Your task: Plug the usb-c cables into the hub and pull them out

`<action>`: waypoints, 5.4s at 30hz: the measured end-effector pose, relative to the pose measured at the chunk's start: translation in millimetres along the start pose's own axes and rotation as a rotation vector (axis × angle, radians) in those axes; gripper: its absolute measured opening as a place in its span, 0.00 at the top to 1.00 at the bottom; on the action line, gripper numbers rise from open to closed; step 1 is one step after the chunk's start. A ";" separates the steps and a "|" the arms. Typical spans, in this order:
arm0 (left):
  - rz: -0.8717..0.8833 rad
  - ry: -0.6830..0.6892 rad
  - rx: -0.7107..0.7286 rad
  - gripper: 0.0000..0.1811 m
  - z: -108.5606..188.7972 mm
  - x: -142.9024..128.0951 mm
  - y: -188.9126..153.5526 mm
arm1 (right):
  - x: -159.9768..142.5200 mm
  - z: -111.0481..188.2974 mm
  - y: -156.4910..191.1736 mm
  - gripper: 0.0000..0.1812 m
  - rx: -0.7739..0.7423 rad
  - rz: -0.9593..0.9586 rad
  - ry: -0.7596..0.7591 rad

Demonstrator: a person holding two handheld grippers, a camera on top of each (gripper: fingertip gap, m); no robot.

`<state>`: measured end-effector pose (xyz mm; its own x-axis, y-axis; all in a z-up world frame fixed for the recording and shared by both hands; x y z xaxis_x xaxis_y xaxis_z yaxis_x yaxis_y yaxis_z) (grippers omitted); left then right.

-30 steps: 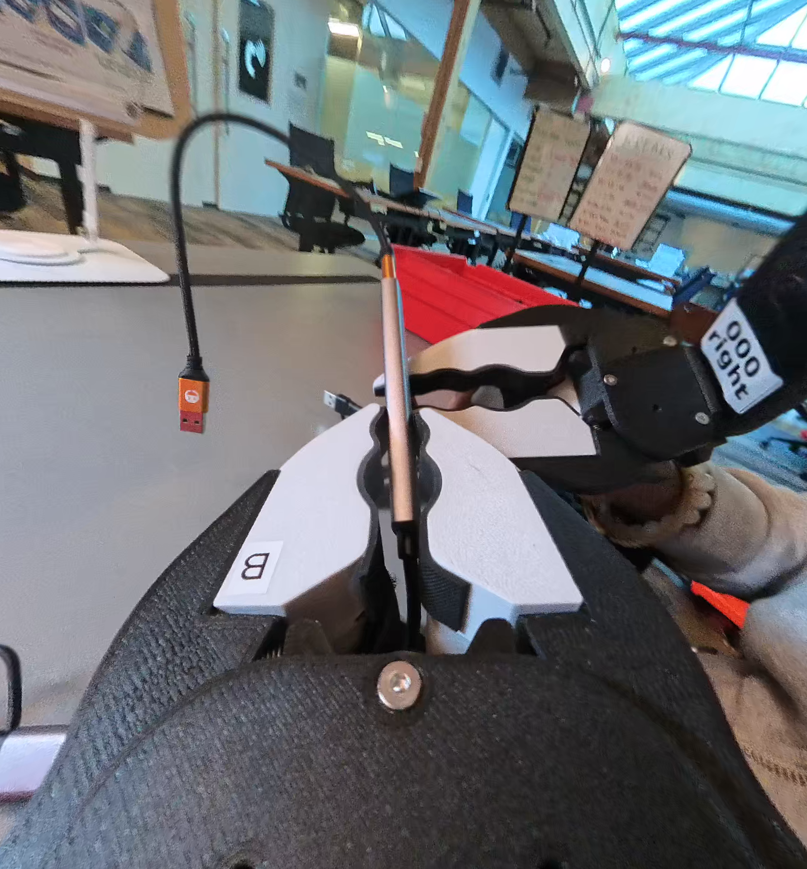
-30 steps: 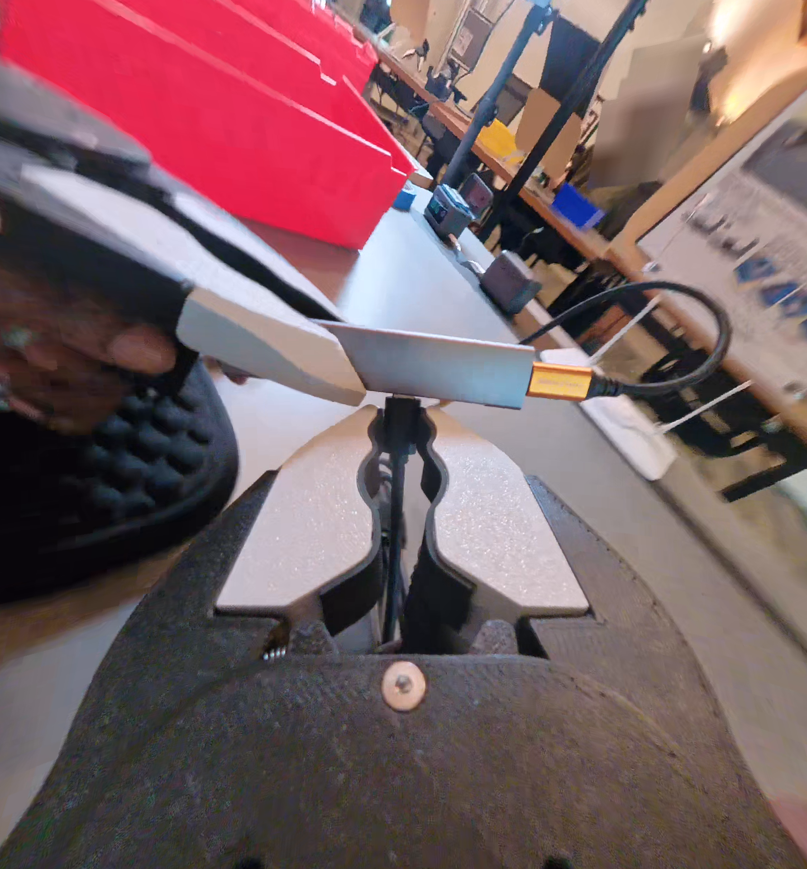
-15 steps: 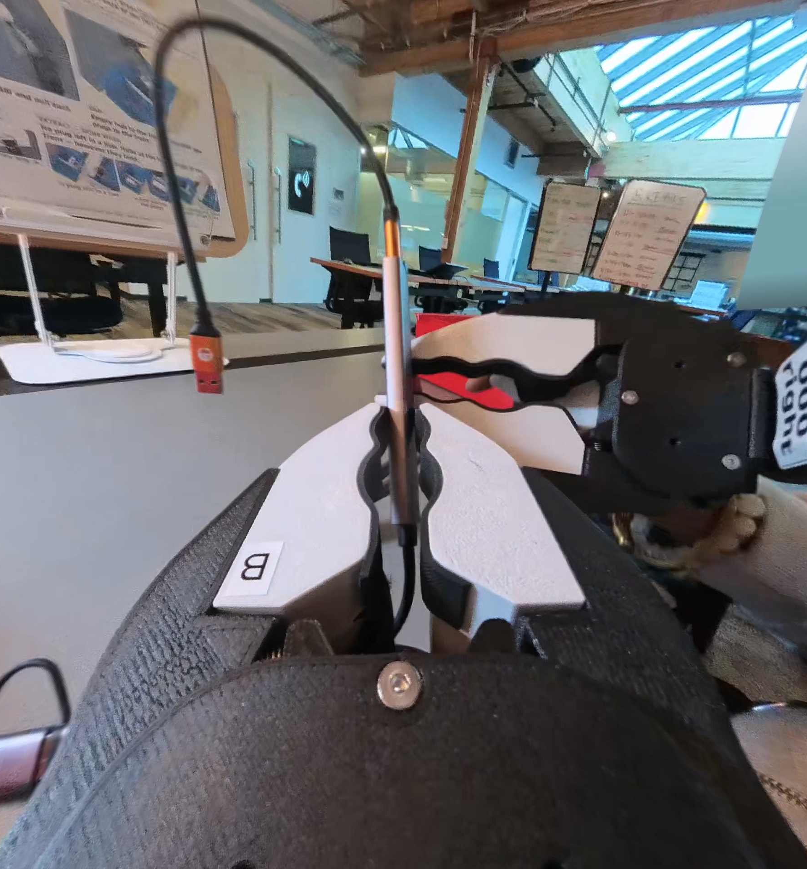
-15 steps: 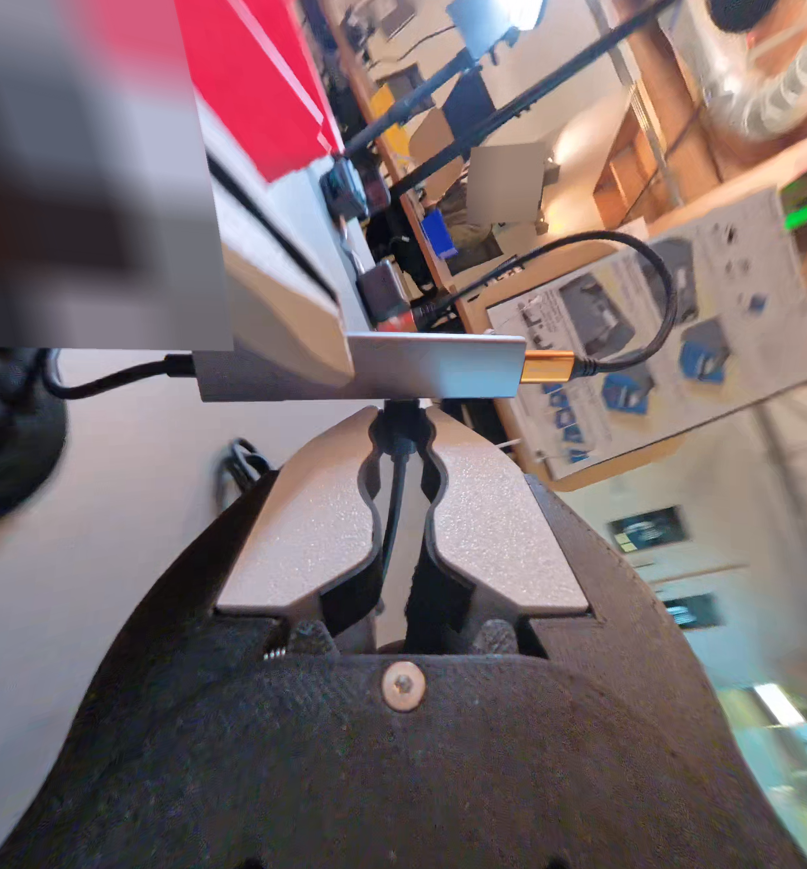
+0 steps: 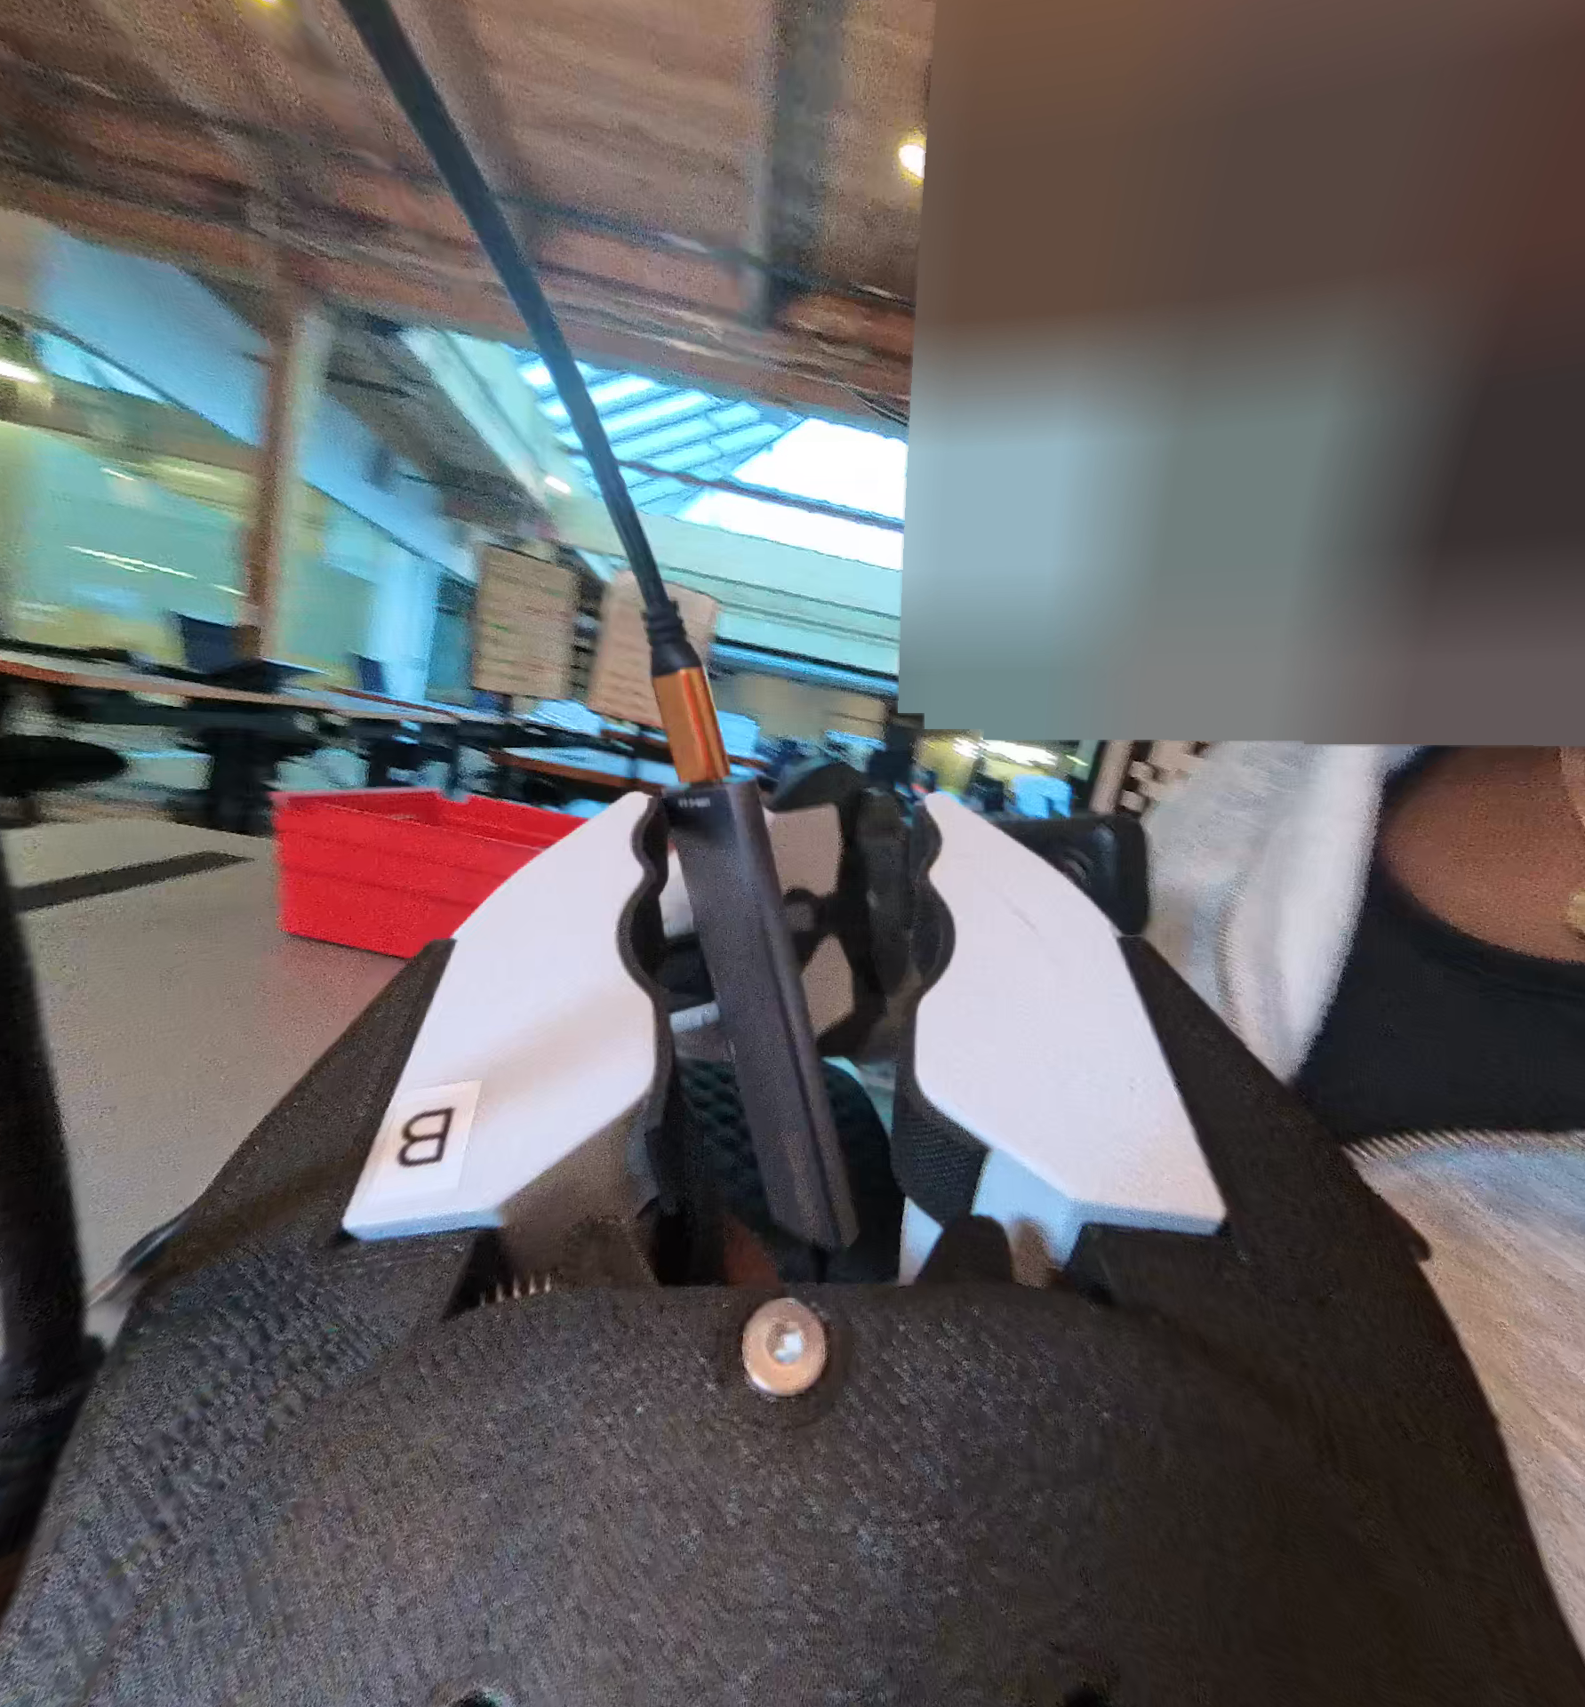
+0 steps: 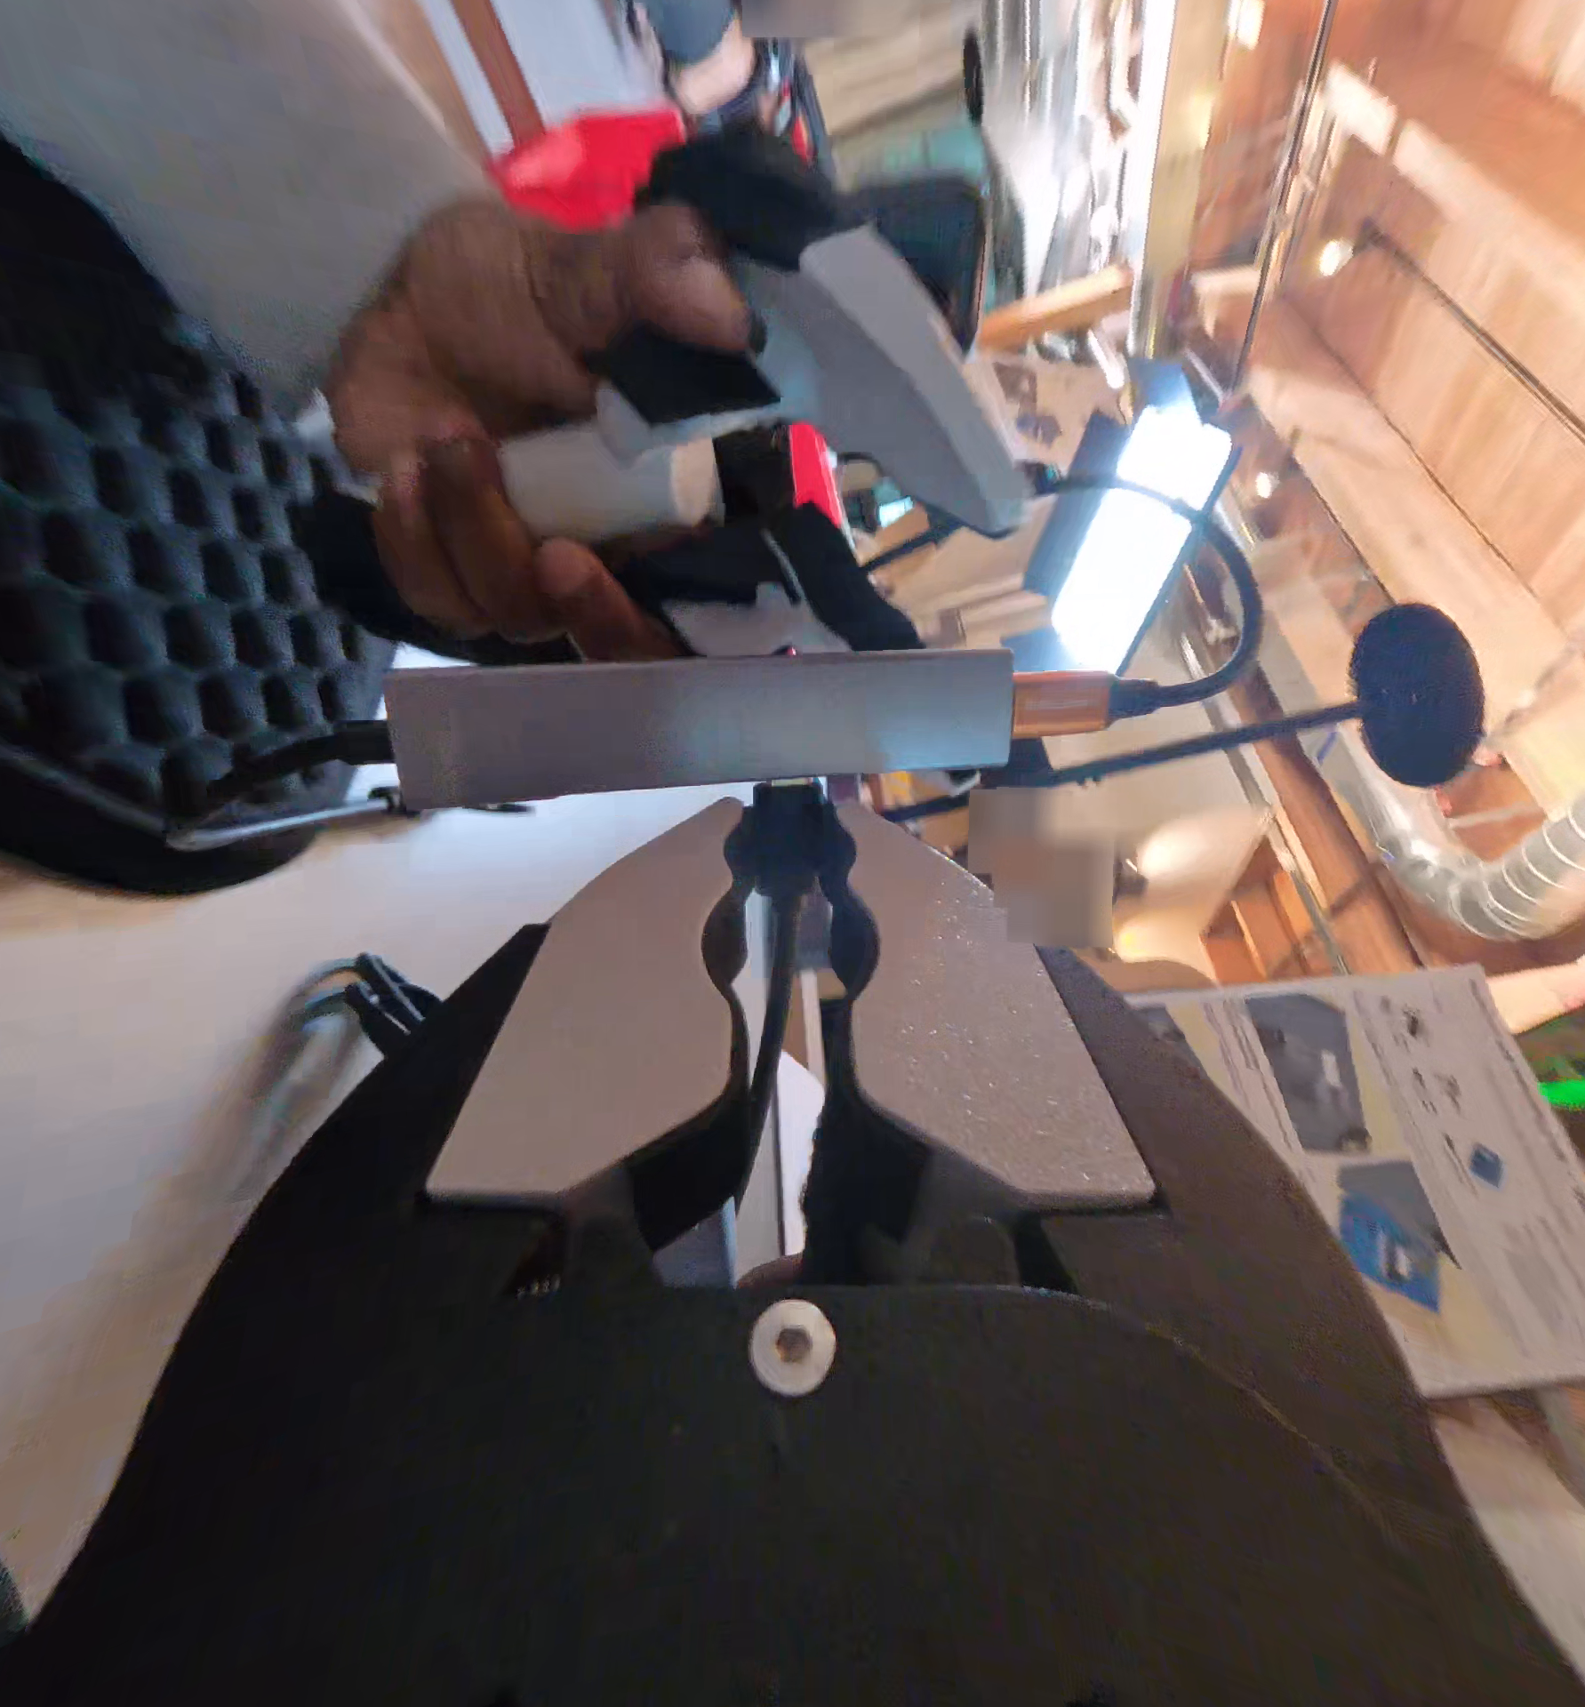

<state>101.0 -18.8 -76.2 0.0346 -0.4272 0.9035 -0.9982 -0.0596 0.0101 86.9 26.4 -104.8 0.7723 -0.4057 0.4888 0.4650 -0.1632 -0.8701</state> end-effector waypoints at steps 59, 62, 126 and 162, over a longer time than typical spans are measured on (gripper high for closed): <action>0.298 0.290 -0.117 0.88 24.1 -50.8 2.4 | -61.5 46.4 -68.7 0.93 -0.057 -0.096 0.152; 0.252 0.273 -0.076 0.87 26.1 -47.5 4.2 | -52.2 65.1 -131.4 0.93 -0.220 -0.207 0.094; 0.165 0.304 -0.083 0.95 25.4 -49.8 -1.9 | -117.4 225.2 -112.1 0.98 -0.451 -1.224 0.334; 0.082 0.250 0.244 0.95 15.5 -52.4 13.5 | -12.5 5.9 -3.6 0.80 0.239 -1.600 -0.316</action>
<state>86.4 -11.2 -130.1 -0.0888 -0.2078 0.9741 -0.9547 -0.2611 -0.1428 78.2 37.4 -107.3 -0.4889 0.2204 0.8440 0.8562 -0.0638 0.5127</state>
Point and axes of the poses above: each gripper's, where its closed fingertips meet, z back along the fingers, x out of its top, y = z × x across the jaws, the point moved 3 cm from there along z, back along the fingers, and after that the axes turned 13 degrees about -z, right-handed, at the moved point
